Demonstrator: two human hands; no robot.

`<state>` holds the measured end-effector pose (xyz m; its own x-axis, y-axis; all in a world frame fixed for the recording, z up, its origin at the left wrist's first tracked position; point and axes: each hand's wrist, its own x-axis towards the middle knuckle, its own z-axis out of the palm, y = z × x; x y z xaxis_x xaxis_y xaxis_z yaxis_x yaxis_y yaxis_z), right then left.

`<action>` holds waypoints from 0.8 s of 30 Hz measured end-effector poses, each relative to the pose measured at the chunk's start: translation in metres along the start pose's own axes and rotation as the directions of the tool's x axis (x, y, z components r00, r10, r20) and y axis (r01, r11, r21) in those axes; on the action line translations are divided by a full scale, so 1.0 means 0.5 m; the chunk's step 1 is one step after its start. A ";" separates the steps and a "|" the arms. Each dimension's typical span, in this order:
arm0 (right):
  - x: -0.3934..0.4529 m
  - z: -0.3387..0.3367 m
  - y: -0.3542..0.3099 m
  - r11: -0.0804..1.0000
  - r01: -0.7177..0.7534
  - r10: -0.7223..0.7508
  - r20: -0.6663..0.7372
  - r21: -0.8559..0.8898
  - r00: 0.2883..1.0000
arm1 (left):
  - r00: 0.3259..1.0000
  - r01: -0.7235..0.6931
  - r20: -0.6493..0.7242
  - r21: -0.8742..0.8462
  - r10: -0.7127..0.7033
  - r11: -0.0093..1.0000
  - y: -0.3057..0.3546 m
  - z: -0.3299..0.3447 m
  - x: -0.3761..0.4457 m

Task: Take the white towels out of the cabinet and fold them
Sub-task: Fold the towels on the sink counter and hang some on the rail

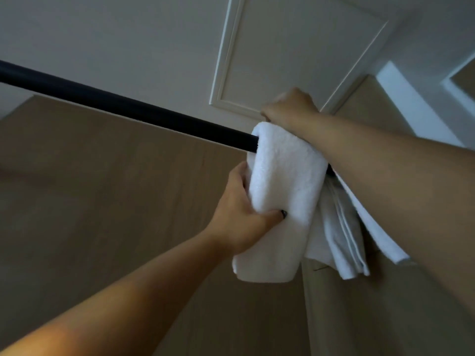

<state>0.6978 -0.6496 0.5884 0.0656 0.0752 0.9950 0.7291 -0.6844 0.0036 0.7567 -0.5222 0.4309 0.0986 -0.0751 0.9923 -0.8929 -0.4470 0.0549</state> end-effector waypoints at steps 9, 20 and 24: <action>-0.159 -0.012 0.031 0.965 0.192 -0.183 0.066 -0.179 0.981 | 0.991 0.133 0.059 -0.544 -0.120 0.829 0.044 0.024 -0.017; -0.108 -0.033 0.022 0.986 0.072 -0.043 0.191 -0.151 0.981 | 0.985 0.144 -0.037 -0.353 -0.167 0.924 0.023 0.061 -0.055; -0.109 -0.007 0.031 0.962 0.087 -0.095 -0.021 -0.259 0.995 | 0.985 0.165 0.027 -0.416 -0.170 0.894 0.044 0.045 -0.086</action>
<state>0.7030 -0.6668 0.5346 -0.0189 0.1245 0.9920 0.5303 -0.8399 0.1155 0.7429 -0.5489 0.3870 0.2605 -0.0221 0.9652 -0.9649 -0.0410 0.2594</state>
